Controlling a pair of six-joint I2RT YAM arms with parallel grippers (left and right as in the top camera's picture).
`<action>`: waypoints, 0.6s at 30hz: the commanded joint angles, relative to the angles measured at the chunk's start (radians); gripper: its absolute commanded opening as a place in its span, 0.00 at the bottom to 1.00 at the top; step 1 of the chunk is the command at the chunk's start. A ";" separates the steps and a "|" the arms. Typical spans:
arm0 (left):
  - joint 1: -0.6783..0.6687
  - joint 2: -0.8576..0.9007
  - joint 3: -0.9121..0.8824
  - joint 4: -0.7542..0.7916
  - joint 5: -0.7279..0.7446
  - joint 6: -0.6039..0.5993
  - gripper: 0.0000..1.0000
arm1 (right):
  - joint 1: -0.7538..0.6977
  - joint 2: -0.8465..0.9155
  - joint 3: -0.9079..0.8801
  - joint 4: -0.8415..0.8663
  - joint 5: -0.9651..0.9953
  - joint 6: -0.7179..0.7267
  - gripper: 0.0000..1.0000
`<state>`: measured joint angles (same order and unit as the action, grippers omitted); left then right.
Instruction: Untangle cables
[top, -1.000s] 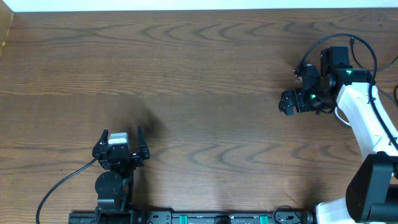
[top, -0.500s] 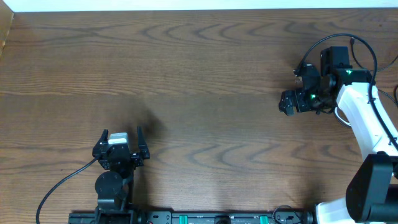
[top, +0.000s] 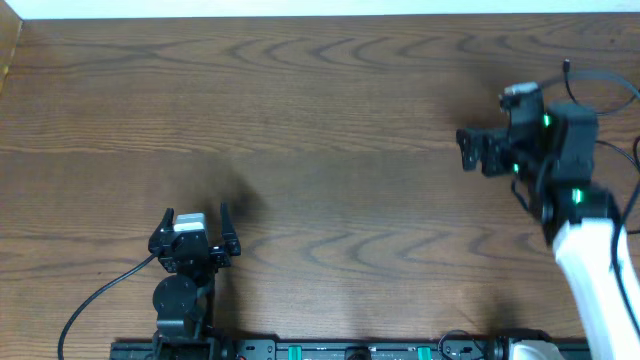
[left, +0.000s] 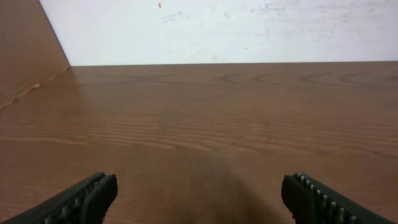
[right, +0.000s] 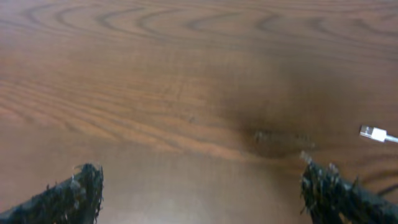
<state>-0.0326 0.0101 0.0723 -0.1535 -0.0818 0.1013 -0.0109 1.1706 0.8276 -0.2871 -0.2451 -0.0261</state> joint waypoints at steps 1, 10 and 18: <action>0.006 -0.006 -0.019 -0.028 -0.016 -0.008 0.90 | 0.006 -0.127 -0.175 0.107 -0.004 0.059 0.99; 0.006 -0.006 -0.019 -0.028 -0.016 -0.008 0.90 | -0.003 -0.511 -0.718 0.639 -0.001 0.064 0.99; 0.006 -0.006 -0.019 -0.028 -0.016 -0.008 0.90 | -0.003 -0.698 -0.822 0.647 0.015 0.071 0.99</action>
<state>-0.0326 0.0101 0.0731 -0.1547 -0.0849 0.1013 -0.0128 0.5037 0.0063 0.3603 -0.2382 0.0338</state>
